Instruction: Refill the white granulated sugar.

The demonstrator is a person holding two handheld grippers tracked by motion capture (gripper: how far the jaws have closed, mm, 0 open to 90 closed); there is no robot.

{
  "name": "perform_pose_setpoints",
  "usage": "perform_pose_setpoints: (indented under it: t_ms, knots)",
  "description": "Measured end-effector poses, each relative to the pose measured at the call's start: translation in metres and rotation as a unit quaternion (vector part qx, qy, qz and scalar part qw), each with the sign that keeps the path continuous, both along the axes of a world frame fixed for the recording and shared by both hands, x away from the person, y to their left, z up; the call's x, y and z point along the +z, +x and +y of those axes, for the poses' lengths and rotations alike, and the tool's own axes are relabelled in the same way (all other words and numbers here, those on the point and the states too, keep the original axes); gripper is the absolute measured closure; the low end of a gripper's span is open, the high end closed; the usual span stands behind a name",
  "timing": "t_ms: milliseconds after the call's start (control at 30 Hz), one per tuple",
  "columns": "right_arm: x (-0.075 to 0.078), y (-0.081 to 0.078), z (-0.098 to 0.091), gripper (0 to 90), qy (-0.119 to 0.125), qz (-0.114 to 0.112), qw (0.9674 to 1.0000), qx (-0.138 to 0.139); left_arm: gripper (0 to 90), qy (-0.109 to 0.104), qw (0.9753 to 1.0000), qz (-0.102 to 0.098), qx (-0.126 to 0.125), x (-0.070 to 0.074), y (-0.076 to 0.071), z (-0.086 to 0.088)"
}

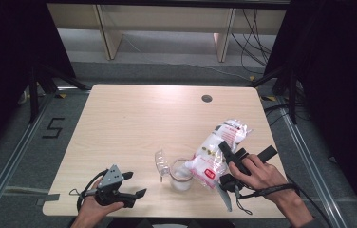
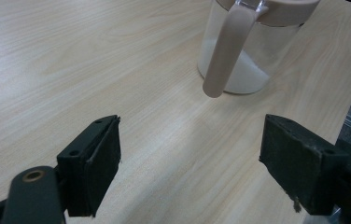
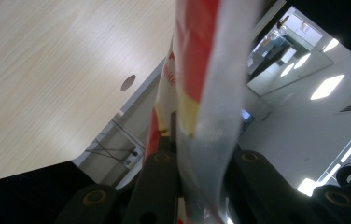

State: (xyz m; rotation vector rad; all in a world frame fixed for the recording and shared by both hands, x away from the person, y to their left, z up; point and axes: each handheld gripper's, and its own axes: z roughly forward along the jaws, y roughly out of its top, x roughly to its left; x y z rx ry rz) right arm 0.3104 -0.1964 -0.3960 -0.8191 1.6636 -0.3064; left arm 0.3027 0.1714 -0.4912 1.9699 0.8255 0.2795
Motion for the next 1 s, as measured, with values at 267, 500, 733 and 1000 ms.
perform_pose_setpoints:
  t_ms: [267, 500, 733, 1000]
  knots:
    - [-0.001, -0.0006, -0.0005, 84.4, 0.0, 0.001, 1.0, -0.002, 19.9, 0.0, 1.0, 0.0, 0.001, 0.0001, -0.0001, 0.0]
    - [-0.0002, -0.0011, -0.0019, 84.5, 0.004, -0.002, 1.0, -0.003, 19.8, 0.0, 1.0, 0.0, 0.001, 0.0003, -0.0002, 0.0]
    - [0.0018, -0.0016, -0.0022, 84.6, -0.003, -0.003, 1.0, -0.005, 19.9, -0.005, 0.9999, 0.006, 0.007, -0.0001, -0.001, -0.0008]
    - [0.0019, -0.0017, -0.0021, 84.7, -0.005, -0.002, 1.0, -0.002, 19.8, -0.002, 1.0, 0.007, 0.004, -0.0002, -0.0006, -0.0004]
